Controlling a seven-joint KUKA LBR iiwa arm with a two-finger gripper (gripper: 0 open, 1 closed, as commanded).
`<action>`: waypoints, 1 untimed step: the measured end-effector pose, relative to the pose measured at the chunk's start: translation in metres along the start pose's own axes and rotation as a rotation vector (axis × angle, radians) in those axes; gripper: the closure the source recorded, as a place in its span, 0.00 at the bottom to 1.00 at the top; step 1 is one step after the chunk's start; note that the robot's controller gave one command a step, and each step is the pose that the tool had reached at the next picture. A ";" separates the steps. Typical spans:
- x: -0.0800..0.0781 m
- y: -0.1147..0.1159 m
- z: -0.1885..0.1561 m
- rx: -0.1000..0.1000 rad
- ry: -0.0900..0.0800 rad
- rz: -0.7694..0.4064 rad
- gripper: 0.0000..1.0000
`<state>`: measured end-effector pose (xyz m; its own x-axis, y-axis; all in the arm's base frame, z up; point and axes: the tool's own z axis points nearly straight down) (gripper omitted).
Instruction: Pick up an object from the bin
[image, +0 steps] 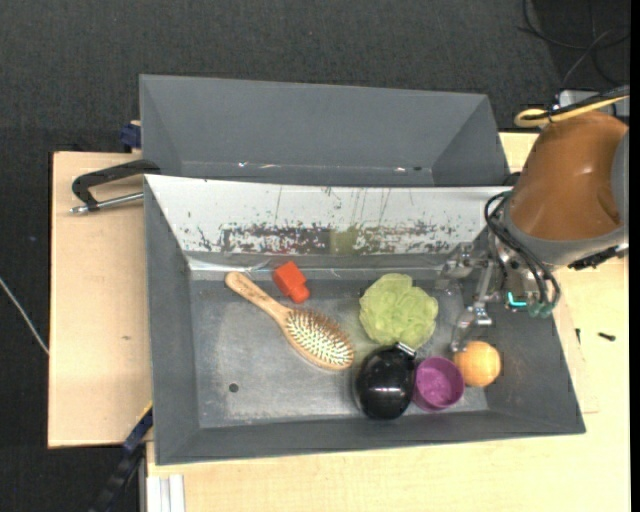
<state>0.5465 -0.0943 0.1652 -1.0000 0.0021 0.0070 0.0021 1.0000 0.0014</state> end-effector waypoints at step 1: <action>-0.002 0.000 -0.004 0.001 -0.008 -0.002 0.00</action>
Offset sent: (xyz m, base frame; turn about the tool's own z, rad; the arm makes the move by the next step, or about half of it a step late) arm -0.0215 0.0352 -0.0555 0.0946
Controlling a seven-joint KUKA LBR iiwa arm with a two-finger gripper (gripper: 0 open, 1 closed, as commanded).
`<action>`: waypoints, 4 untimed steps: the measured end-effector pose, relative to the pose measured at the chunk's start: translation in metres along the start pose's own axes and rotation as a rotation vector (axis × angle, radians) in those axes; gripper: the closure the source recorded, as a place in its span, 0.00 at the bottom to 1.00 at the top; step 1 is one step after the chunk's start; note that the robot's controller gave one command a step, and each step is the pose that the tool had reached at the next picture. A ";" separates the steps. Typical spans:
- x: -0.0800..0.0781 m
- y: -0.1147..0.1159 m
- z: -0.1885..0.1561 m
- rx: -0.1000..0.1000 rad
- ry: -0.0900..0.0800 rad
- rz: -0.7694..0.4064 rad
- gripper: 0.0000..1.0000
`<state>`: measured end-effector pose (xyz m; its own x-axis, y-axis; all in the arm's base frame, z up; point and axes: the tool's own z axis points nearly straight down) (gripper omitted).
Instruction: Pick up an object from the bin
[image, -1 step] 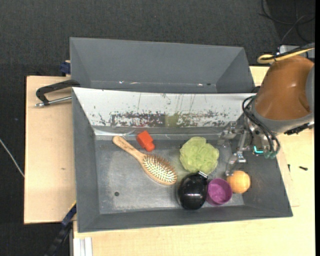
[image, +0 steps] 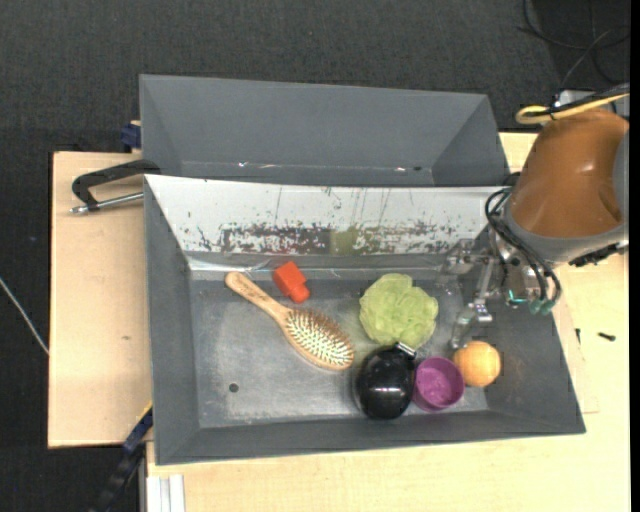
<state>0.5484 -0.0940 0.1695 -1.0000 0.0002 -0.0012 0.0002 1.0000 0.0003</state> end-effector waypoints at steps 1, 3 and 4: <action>0.003 0.004 0.008 0.002 -0.008 0.023 0.00; -0.008 0.017 0.096 0.000 -0.006 0.138 1.00; 0.004 0.045 0.082 0.002 0.003 0.180 1.00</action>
Offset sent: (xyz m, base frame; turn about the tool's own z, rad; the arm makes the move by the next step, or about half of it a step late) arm 0.0054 0.0171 -0.0995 0.1383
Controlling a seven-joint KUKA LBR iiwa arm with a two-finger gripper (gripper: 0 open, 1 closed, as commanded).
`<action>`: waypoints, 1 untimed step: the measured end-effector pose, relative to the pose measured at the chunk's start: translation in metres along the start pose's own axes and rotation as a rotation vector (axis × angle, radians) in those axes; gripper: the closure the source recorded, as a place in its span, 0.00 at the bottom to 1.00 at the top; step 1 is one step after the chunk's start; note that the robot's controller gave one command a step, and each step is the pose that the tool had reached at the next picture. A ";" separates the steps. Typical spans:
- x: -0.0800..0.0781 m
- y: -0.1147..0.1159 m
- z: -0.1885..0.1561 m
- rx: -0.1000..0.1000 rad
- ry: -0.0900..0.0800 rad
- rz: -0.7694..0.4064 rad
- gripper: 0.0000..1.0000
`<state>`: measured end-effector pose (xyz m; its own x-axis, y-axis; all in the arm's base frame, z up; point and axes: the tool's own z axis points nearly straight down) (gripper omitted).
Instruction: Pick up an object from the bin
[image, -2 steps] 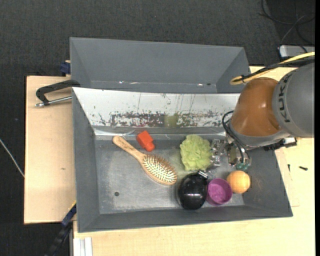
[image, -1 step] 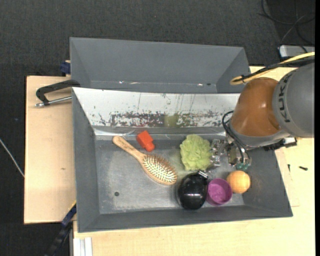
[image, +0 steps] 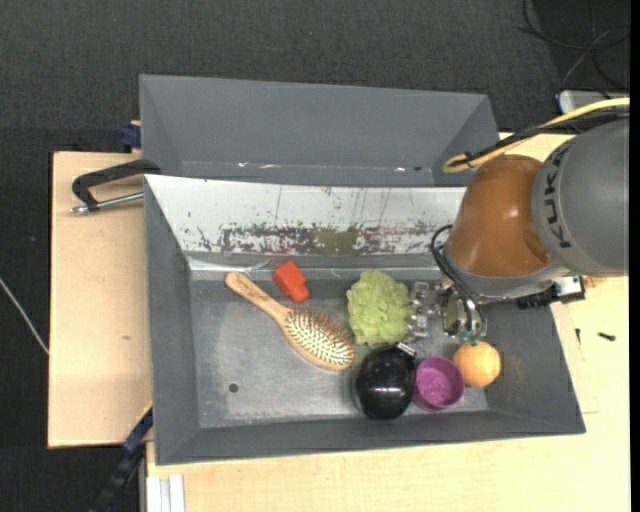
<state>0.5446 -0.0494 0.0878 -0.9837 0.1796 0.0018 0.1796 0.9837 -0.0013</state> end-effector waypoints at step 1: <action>0.009 0.017 -0.012 -0.007 -0.017 0.003 1.00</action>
Offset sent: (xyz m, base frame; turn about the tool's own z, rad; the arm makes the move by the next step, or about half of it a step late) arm -0.0274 0.0342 0.0123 0.0453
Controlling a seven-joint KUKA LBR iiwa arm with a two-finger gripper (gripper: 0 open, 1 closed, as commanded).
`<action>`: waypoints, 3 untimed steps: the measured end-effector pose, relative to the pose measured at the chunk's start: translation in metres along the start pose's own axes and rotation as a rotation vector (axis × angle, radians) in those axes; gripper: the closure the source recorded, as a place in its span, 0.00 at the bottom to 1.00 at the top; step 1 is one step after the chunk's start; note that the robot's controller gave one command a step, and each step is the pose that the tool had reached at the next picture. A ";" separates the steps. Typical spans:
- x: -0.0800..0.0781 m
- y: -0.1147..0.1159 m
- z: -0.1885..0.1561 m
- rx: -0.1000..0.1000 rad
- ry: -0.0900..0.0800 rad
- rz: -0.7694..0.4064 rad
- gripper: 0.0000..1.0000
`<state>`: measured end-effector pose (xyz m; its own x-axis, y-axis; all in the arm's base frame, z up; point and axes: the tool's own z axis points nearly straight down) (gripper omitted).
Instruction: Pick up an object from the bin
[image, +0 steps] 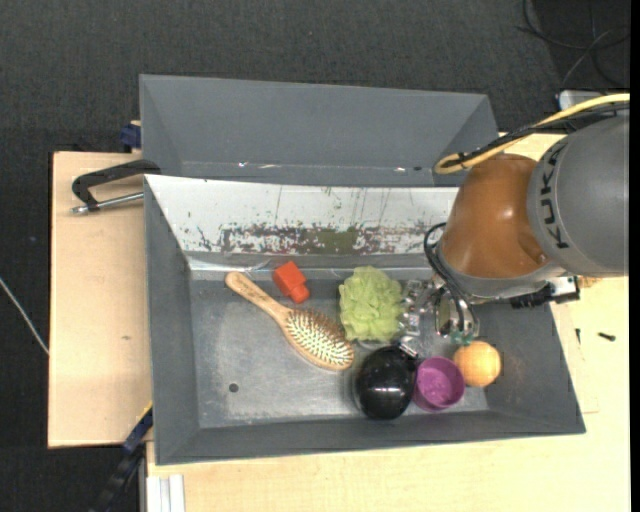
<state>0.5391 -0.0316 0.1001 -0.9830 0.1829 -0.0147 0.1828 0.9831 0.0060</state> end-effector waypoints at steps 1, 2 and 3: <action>0.006 -0.006 -0.002 0.006 -0.010 0.027 1.00; 0.012 0.032 -0.013 0.003 -0.020 0.038 1.00; 0.017 0.063 -0.014 -0.003 -0.020 0.034 1.00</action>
Offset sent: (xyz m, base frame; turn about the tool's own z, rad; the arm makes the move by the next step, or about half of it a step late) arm -0.0160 0.0499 0.0123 0.0352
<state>0.5333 0.0334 0.1143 -0.9757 0.2163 -0.0345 0.2161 0.9763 0.0096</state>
